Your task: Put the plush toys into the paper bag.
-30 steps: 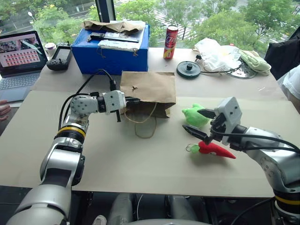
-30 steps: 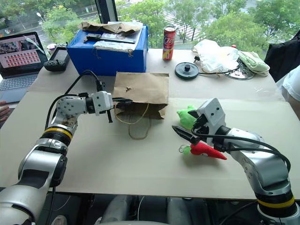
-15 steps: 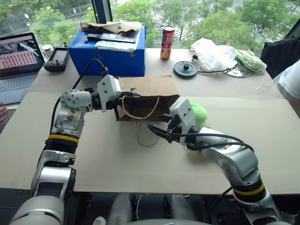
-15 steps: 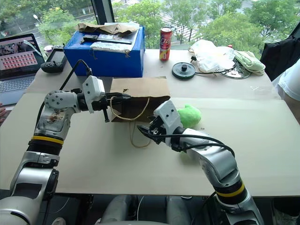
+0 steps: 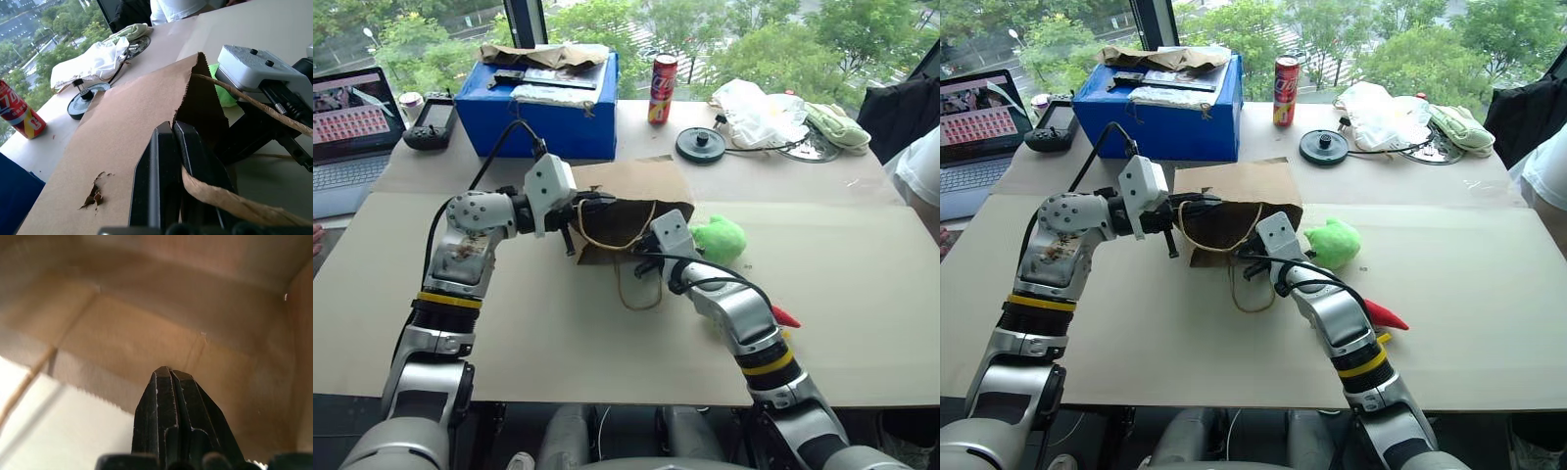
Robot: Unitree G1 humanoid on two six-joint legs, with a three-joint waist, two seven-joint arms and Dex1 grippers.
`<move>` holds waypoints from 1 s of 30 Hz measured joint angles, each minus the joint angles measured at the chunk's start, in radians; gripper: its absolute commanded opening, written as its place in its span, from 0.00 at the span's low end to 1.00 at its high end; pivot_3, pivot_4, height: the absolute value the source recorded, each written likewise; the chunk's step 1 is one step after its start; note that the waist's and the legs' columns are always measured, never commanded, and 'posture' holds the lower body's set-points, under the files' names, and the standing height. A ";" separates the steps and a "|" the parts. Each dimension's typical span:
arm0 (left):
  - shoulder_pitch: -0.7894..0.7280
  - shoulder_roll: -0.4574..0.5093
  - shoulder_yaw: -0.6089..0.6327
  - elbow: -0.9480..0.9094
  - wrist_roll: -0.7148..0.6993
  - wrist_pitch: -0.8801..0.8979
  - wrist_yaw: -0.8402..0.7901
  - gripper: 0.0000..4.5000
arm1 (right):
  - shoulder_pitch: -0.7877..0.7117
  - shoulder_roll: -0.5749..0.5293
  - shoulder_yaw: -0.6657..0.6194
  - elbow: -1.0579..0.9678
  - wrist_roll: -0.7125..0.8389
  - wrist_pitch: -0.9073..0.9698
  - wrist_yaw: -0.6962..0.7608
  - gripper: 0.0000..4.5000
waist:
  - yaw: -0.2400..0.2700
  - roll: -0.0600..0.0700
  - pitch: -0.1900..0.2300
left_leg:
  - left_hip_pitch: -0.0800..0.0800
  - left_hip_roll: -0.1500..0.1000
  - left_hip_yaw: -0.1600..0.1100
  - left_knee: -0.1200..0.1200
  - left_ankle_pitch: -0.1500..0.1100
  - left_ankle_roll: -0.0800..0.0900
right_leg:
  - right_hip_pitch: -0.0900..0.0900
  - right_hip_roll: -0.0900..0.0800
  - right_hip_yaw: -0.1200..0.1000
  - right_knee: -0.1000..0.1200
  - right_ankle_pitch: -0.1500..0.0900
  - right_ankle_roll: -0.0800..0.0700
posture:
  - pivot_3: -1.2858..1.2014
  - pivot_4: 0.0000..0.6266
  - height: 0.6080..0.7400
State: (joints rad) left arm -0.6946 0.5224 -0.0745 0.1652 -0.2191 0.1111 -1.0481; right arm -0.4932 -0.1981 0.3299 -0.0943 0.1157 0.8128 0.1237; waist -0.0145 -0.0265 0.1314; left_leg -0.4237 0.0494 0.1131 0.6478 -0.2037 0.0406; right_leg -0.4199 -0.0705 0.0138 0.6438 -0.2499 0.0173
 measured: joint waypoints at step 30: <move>-0.034 -0.018 0.030 -0.012 -0.021 0.109 0.100 0.00 | 0.040 0.090 -0.341 -0.293 0.136 0.288 0.108 0.40 | 0.003 0.000 0.000 | 0.000 -0.001 0.000 -0.001 0.000 0.000 | 0.000 -0.001 0.000 0.001 0.000 0.000 | 0.52 0.24 0.99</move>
State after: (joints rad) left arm -0.7287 0.5041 -0.0448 0.1536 -0.2398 0.2202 -0.9478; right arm -0.4530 -0.1082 -0.0107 -0.3878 0.2517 1.1007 0.2320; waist -0.0113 -0.0262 0.1313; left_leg -0.4237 0.0488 0.1127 0.6465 -0.2036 0.0405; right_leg -0.4198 -0.0712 0.0135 0.6451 -0.2499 0.0173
